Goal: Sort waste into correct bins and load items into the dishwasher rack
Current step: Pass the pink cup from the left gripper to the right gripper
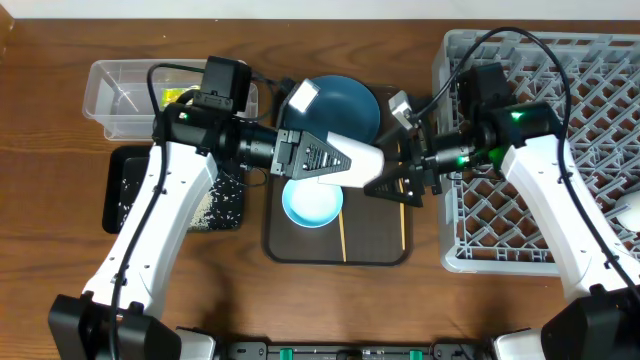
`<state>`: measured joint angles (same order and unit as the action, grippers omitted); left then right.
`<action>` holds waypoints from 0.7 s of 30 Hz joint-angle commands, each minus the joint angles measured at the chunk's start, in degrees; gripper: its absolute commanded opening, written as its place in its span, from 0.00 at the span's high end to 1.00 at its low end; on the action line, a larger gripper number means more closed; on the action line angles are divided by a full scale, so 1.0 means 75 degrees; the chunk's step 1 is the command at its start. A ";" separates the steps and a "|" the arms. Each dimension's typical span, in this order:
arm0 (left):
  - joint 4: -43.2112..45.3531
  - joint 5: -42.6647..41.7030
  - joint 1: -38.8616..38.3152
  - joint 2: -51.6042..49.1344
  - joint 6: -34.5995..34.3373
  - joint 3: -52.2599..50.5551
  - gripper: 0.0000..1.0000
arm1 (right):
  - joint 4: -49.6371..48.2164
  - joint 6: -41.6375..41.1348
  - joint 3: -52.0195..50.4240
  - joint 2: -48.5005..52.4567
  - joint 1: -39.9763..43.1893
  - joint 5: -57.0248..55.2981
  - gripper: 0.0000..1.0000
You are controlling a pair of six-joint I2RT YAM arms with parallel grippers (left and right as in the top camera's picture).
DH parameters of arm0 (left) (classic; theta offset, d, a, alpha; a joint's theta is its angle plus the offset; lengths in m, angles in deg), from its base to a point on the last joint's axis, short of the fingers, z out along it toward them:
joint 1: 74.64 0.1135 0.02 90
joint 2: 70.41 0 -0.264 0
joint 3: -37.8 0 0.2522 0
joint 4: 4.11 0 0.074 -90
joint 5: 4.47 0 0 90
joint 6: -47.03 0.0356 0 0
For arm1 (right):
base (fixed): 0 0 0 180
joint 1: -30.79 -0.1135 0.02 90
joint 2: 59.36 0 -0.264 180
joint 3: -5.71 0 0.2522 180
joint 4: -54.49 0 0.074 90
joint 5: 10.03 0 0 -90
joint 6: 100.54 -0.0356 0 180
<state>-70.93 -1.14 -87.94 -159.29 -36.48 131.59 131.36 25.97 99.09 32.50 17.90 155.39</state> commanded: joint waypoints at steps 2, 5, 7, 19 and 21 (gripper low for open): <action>0.0012 -0.0152 -0.0009 -0.0023 0.0192 -0.0006 0.94 | -0.0023 0.0117 -0.0038 -0.0006 -0.0012 0.0417 0.06; 0.0012 -0.0149 -0.0009 -0.0023 0.0192 -0.0006 0.94 | -0.0058 0.0117 -0.0038 -0.0006 -0.0015 0.0755 0.13; 0.0015 -0.0117 -0.0009 -0.0023 0.0192 -0.0006 0.94 | -0.0096 0.0117 -0.0038 -0.0006 -0.0015 0.0973 0.15; 0.0012 -0.0175 -0.0009 -0.0023 0.0189 -0.0006 0.93 | -0.0277 0.0105 -0.0038 -0.0003 -0.0108 0.0621 0.22; 0.0012 -0.0219 -0.0009 -0.0023 0.0187 -0.0006 0.94 | -0.0294 0.0050 -0.0038 -0.0003 -0.0175 0.0519 0.23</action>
<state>-70.93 -1.36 -87.94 -159.29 -36.48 131.59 129.31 26.15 99.07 32.52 17.83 159.06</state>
